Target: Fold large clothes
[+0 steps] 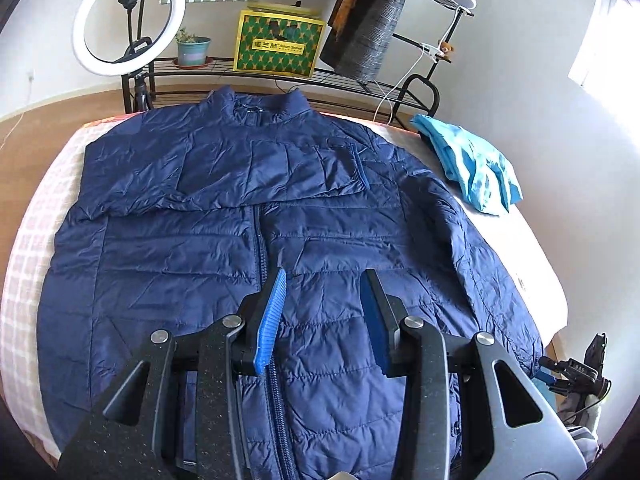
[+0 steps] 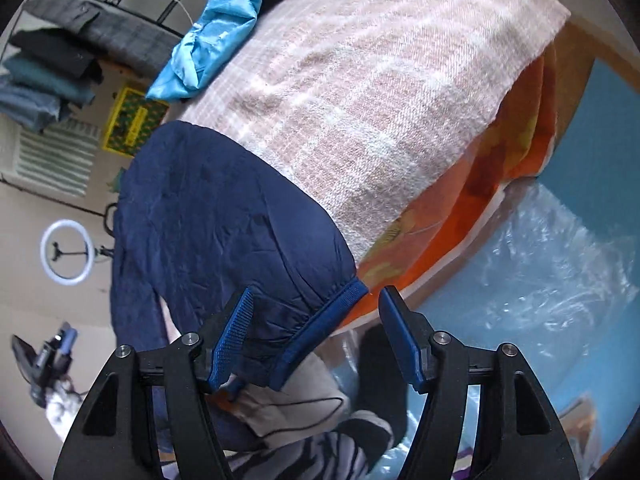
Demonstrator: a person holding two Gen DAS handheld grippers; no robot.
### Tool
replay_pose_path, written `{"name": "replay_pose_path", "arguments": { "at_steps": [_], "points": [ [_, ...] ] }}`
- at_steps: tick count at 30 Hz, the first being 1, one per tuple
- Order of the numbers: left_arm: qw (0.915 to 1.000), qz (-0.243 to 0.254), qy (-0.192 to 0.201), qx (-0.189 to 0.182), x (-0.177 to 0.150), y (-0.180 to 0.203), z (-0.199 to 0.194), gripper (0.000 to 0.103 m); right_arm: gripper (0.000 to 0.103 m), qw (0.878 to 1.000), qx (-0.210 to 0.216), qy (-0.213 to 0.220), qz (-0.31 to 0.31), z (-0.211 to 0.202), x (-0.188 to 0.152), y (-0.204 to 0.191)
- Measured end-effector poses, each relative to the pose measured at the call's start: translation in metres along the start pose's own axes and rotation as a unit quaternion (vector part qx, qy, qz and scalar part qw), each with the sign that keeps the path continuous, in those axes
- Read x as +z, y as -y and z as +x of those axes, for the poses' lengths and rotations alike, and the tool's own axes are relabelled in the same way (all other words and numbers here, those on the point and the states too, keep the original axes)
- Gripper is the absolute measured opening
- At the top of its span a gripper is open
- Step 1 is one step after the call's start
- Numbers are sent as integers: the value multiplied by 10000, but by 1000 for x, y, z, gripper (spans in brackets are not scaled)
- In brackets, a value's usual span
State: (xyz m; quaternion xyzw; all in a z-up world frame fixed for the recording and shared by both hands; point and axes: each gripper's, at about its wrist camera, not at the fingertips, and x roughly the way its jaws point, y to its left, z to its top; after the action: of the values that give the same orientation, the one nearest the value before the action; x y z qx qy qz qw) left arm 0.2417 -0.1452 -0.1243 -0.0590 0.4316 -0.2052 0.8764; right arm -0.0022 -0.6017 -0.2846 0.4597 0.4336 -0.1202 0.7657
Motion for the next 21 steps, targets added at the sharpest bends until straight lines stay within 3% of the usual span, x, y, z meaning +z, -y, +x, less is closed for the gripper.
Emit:
{"name": "replay_pose_path", "arguments": {
  "at_steps": [2,5,7,10,14,21],
  "points": [
    [10000,-25,4,38,0,-2,0,39,65,10000,-3,0,13,3,2,-1],
    [9999,-84,27,58,1,-6,-1,39,53,9999,30,-55,-118,5,2,-4],
    [9999,-96,34,53,1,-7,-2,39,33,9995,-1,-153,-272,2,0,-7],
    [9999,-106,4,8,1,-7,-3,39,12,9982,-47,-324,-505,-2,-3,-15],
    [10000,-54,-19,-36,1,-5,-4,39,6,9972,-70,-257,-692,-19,-2,-28],
    [10000,-69,41,27,2,-11,-10,39,5,9937,292,262,-1051,-56,18,-74]
  ]
}}
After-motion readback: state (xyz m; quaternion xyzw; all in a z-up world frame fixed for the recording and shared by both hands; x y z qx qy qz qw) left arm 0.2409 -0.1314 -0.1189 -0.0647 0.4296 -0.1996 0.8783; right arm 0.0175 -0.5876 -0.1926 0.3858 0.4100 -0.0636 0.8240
